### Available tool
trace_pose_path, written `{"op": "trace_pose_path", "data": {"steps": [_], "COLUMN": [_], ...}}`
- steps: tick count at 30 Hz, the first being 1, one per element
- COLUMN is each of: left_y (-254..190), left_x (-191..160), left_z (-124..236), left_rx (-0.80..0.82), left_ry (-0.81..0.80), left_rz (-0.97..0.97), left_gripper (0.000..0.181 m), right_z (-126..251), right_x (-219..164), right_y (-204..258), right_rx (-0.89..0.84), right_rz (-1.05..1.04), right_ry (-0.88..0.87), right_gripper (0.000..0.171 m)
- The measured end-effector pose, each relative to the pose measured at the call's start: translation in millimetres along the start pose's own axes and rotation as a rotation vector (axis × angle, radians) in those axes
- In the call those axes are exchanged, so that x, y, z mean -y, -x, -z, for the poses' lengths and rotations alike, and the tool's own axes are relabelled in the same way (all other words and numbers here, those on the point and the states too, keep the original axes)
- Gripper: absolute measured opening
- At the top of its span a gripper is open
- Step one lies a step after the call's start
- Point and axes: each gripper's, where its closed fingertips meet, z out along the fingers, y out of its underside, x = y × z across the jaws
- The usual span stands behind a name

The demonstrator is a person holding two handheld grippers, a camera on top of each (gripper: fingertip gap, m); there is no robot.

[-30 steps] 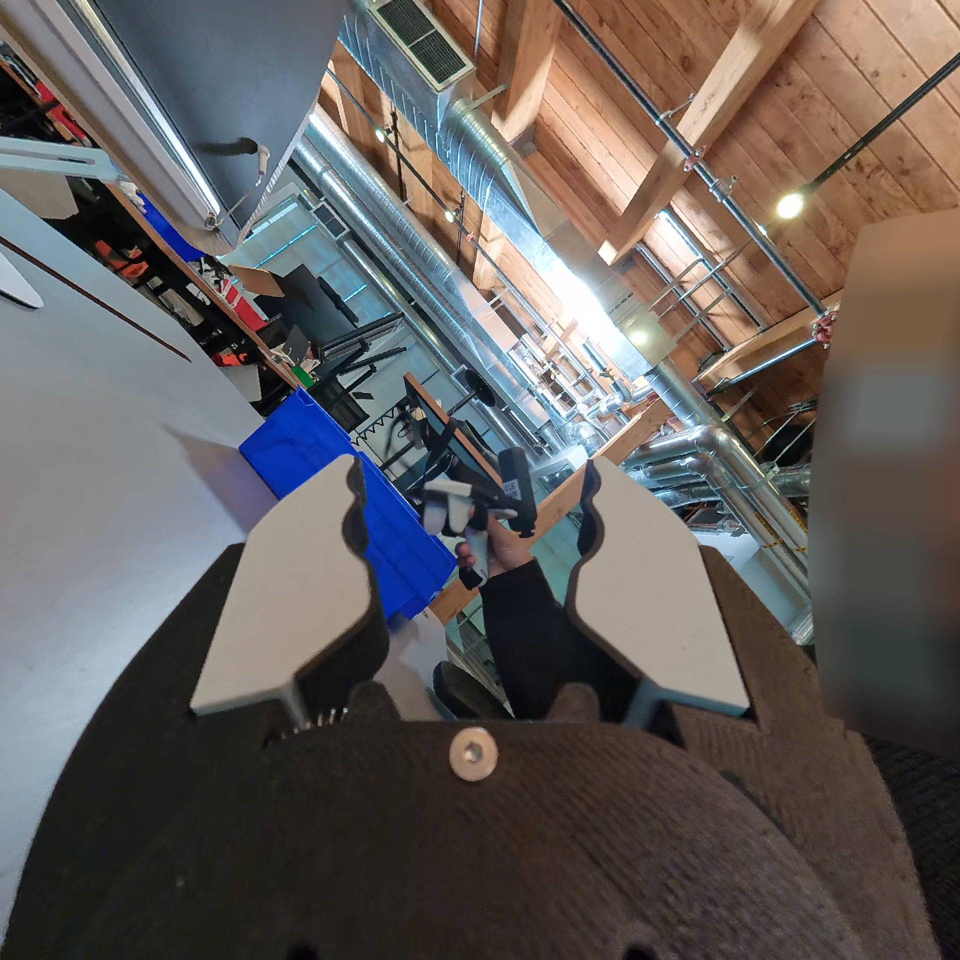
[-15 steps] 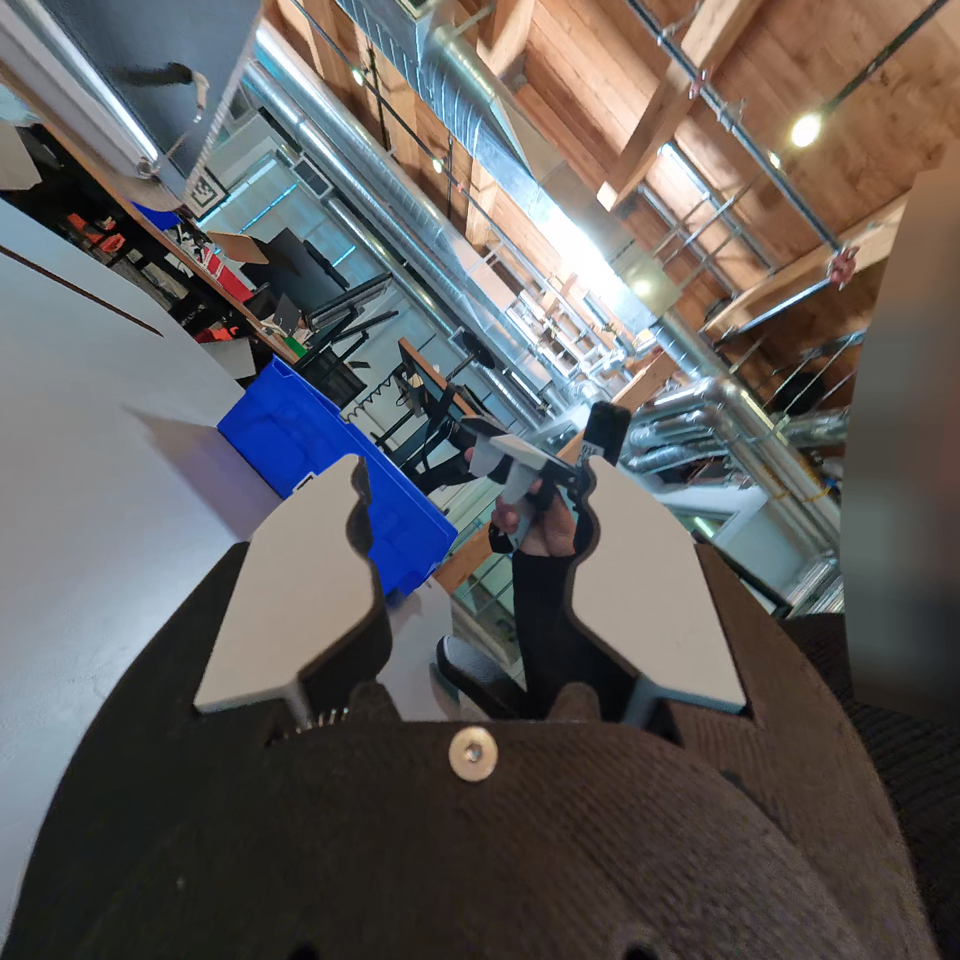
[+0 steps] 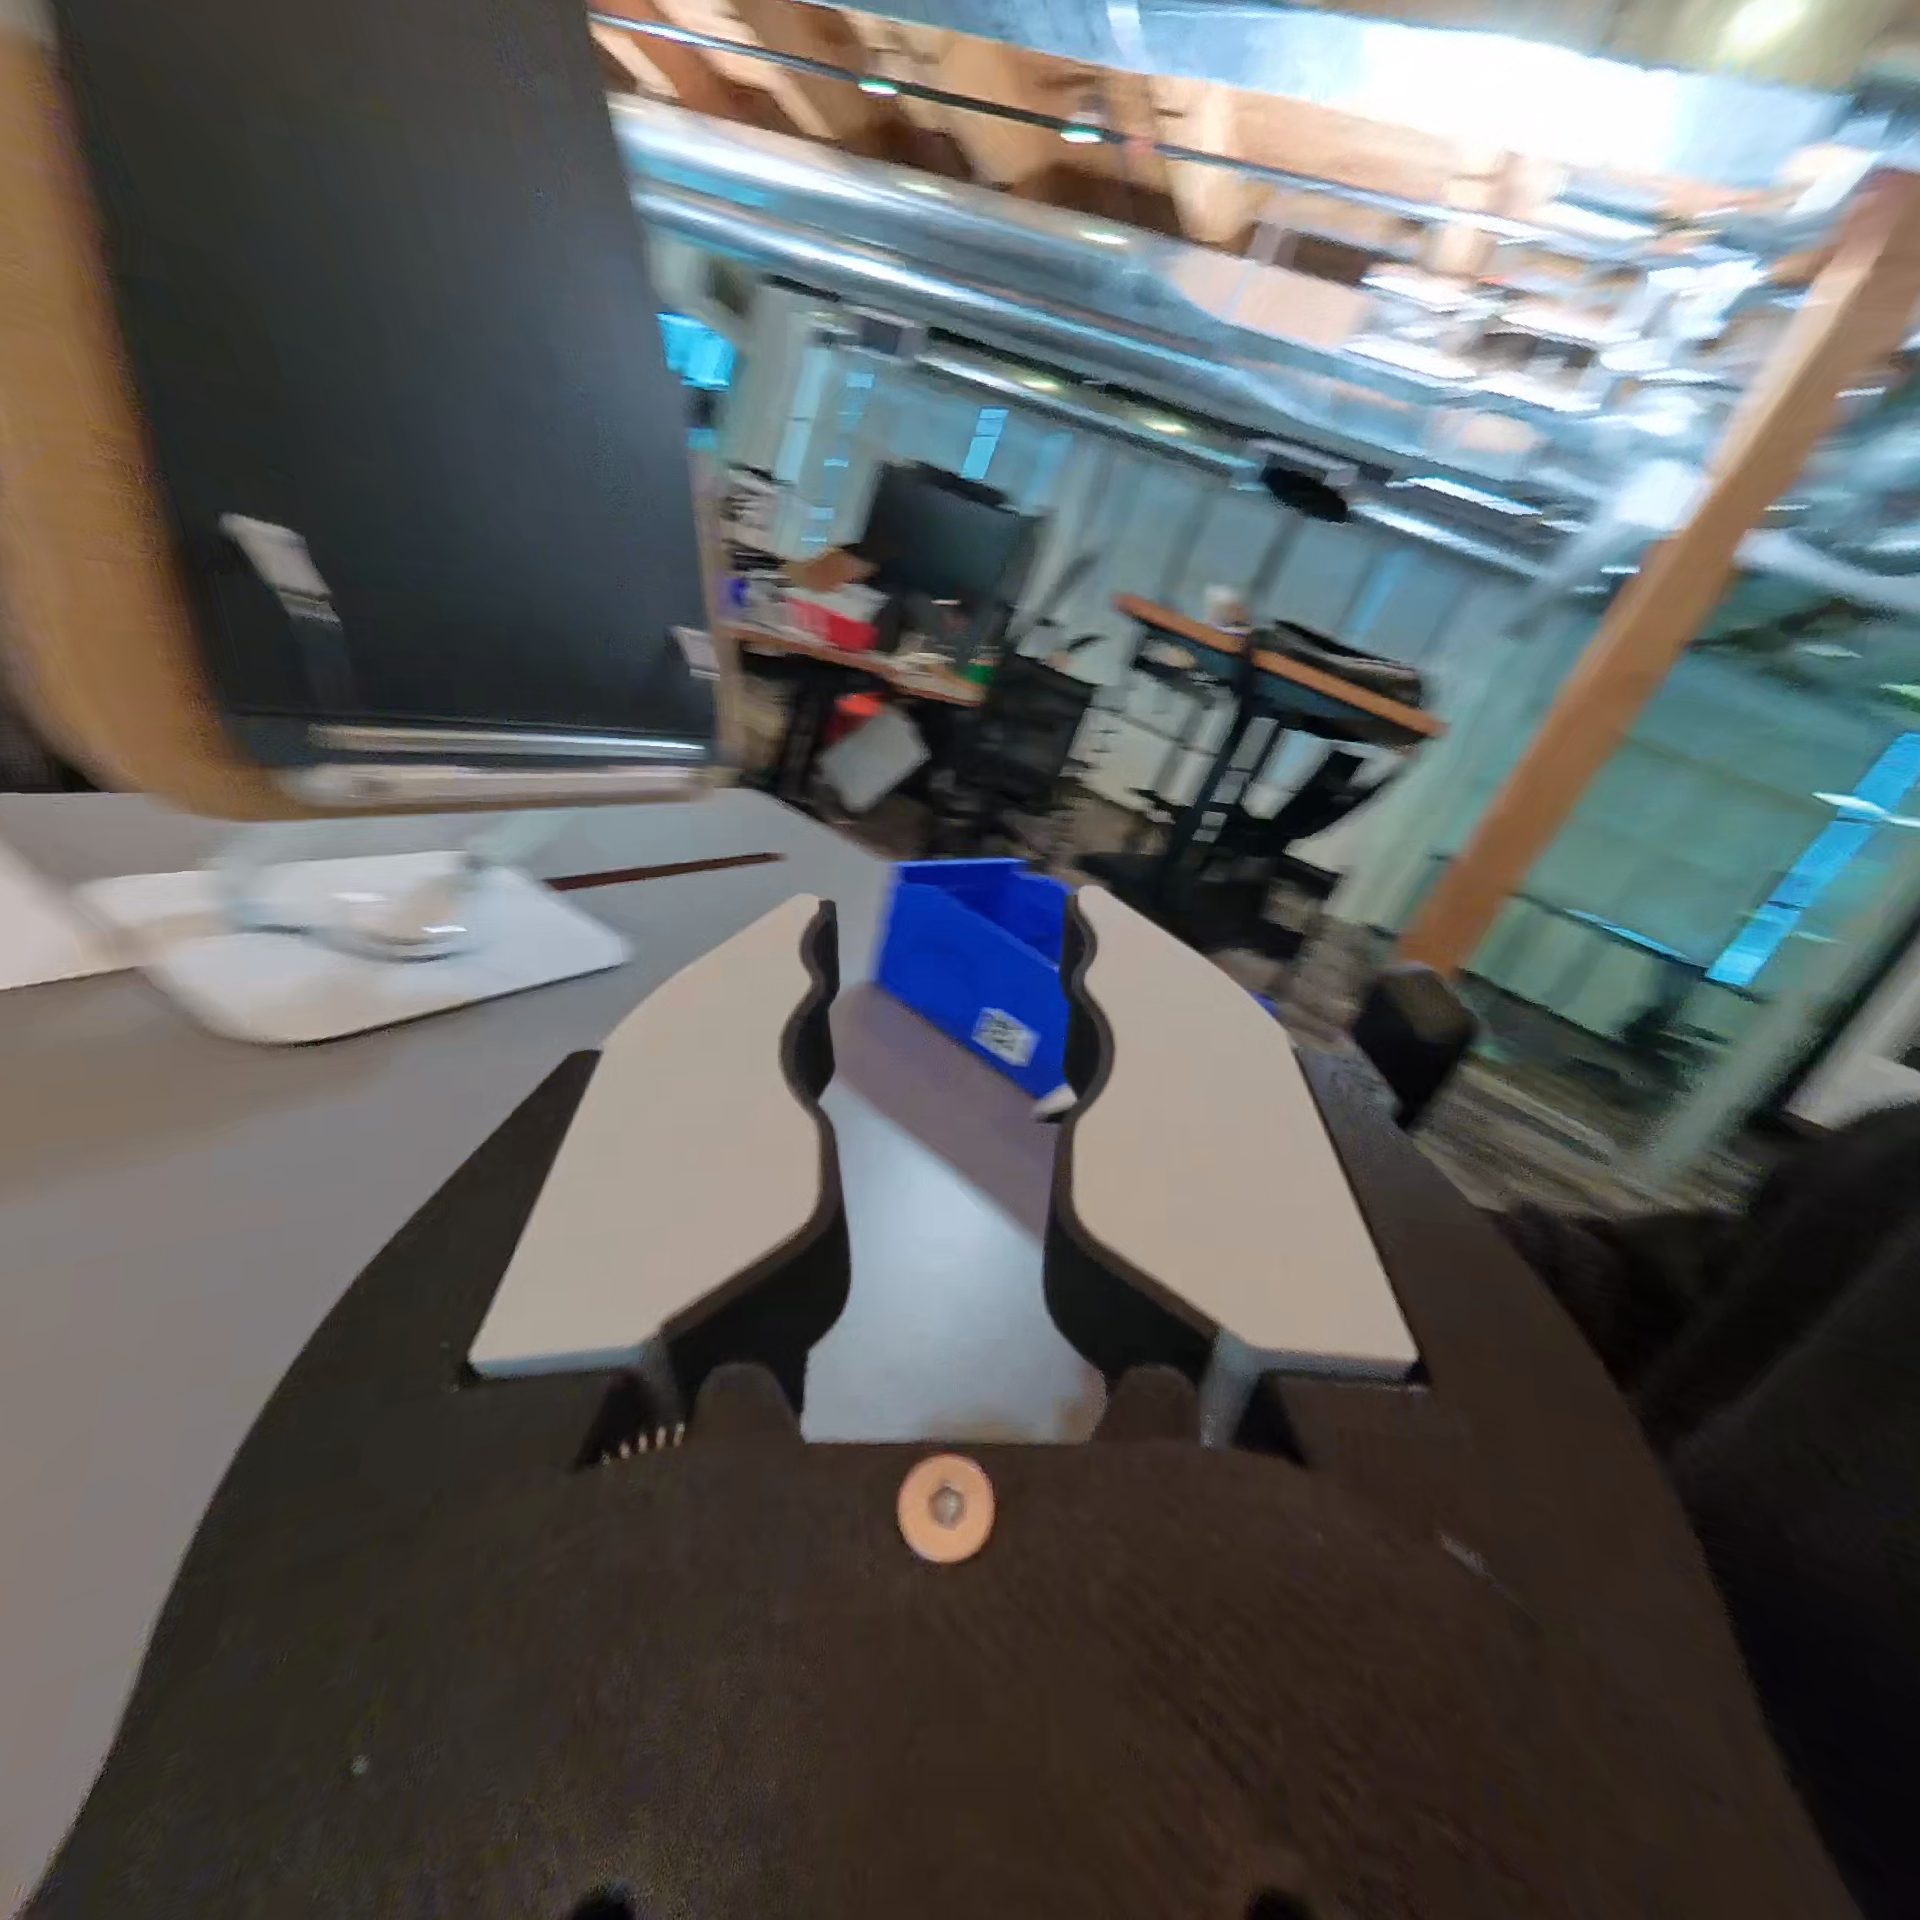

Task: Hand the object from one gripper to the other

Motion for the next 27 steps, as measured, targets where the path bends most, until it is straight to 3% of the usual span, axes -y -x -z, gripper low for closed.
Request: {"op": "trace_pose_path", "data": {"steps": [3, 6, 11, 13, 18, 27], "left_y": [64, 121, 171, 174, 184, 184], "left_x": [24, 7, -12, -21, -37, -93], "left_z": [58, 128, 211, 227, 260, 289], "left_rx": [0.317, 0.565, 0.734, 0.728, 0.864, 1.023], "left_ry": [0.101, 0.306, 0.326, 0.348, 0.498, 0.974], "left_rz": [0.003, 0.069, 0.27, 0.343, 0.323, 0.301], "left_gripper": [0.058, 0.083, 0.061, 0.05, 0.05, 0.04], "right_z": [-2, -4, -4, -5, -8, -8], "right_x": [-7, -12, -11, -12, -15, -16], "right_y": [5, 8, 15, 17, 21, 24], "right_rx": [0.027, 0.041, 0.065, 0.069, 0.08, 0.092], "right_rz": [-0.005, 0.01, 0.017, 0.029, 0.047, 0.058], "right_ry": [0.018, 0.036, 0.028, 0.036, 0.051, 0.051], "right_gripper": [0.054, 0.053, 0.051, 0.051, 0.051, 0.05]}}
